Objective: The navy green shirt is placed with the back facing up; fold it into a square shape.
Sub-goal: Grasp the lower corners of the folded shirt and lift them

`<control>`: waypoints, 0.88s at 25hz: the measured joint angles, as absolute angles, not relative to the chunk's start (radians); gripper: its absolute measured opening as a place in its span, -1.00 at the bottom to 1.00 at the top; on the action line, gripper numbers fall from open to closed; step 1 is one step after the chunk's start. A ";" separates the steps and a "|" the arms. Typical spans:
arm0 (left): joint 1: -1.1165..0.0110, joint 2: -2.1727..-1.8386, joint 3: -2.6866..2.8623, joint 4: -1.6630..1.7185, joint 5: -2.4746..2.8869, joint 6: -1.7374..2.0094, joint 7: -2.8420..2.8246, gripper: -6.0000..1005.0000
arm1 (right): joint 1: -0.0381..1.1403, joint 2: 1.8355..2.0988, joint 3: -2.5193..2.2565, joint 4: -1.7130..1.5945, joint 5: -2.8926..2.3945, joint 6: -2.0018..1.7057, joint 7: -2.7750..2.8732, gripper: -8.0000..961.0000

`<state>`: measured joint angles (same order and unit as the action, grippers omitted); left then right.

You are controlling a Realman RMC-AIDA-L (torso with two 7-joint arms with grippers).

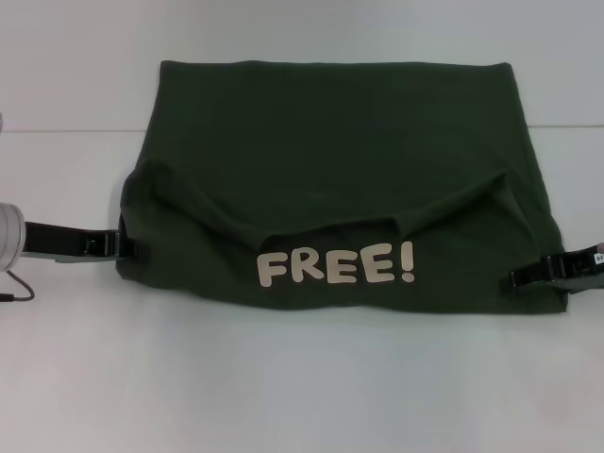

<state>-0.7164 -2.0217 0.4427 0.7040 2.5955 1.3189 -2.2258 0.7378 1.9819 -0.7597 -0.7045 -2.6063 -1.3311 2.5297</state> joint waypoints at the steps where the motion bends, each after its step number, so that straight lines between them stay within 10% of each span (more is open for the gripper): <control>1: -0.716 -2.021 0.442 0.704 2.595 1.319 -2.226 -0.83 | 0.737 1.983 -0.760 -0.708 -2.606 -1.336 2.526 0.40; 22: -0.720 -2.019 0.441 0.704 2.583 1.338 -2.220 -0.82 | 0.733 1.976 -0.758 -0.714 -2.609 -1.346 2.514 -0.66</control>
<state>-0.7198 -2.0190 0.4406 0.7040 2.5833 1.3378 -2.2204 0.7332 1.9763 -0.7584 -0.7142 -2.6094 -1.3462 2.5144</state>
